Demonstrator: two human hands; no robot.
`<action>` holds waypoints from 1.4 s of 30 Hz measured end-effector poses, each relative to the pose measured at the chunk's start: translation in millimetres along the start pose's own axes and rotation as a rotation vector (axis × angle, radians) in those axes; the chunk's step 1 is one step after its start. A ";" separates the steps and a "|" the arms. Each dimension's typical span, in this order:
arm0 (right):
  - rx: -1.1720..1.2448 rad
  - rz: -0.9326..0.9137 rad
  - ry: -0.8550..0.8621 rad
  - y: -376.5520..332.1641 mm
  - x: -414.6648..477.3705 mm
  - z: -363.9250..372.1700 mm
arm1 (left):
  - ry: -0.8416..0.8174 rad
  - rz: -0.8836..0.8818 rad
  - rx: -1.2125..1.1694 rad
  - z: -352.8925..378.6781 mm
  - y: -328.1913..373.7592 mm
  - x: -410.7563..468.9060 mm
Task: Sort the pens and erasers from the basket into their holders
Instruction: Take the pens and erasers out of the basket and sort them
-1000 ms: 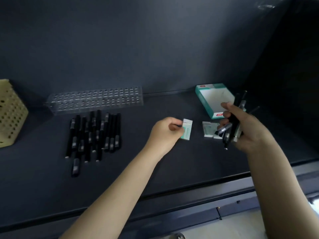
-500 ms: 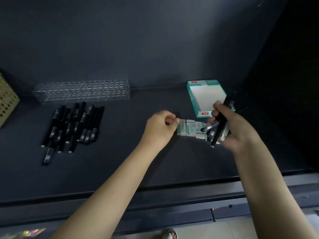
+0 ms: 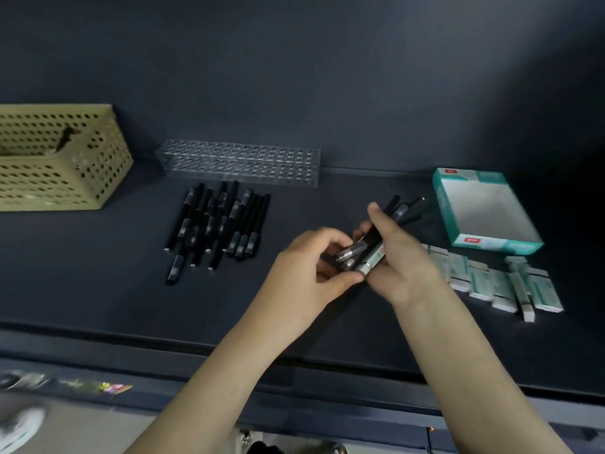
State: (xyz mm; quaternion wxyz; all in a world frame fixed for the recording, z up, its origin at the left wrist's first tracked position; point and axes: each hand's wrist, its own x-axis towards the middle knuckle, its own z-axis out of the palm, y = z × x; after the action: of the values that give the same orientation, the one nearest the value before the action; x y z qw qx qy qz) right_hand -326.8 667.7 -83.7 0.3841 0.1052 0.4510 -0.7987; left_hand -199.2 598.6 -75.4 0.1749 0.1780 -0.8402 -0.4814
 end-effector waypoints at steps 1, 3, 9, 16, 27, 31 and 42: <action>-0.015 0.030 -0.017 5.4 1.0 6.3 | 0.013 -0.011 -0.007 -6.4 -5.7 -1.8; -0.037 0.083 -0.042 16.2 2.6 18.7 | 0.040 -0.034 -0.041 -19.3 -16.3 -5.6; -0.120 0.143 -0.103 44.1 4.4 48.9 | 0.168 -0.146 -0.185 -52.8 -40.0 -11.1; -0.036 0.152 -0.290 65.5 2.0 67.5 | 0.337 -0.287 -0.495 -85.6 -58.1 -6.5; 0.214 0.077 -0.301 87.5 18.0 78.8 | 0.651 -0.084 0.221 -135.6 -115.4 -3.2; 0.197 0.059 -0.295 89.3 20.1 80.8 | 0.525 0.005 0.504 -132.1 -121.7 -3.6; 0.107 -0.032 -0.313 104.7 14.4 92.3 | 0.331 0.115 0.553 -155.0 -117.5 -9.1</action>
State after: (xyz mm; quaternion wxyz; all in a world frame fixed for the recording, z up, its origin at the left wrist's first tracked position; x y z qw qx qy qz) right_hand -246.0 555.1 -105.3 0.4308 -0.0073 0.3443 -0.8342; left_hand -103.7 431.6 -105.2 0.2809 0.2471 -0.9080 -0.1889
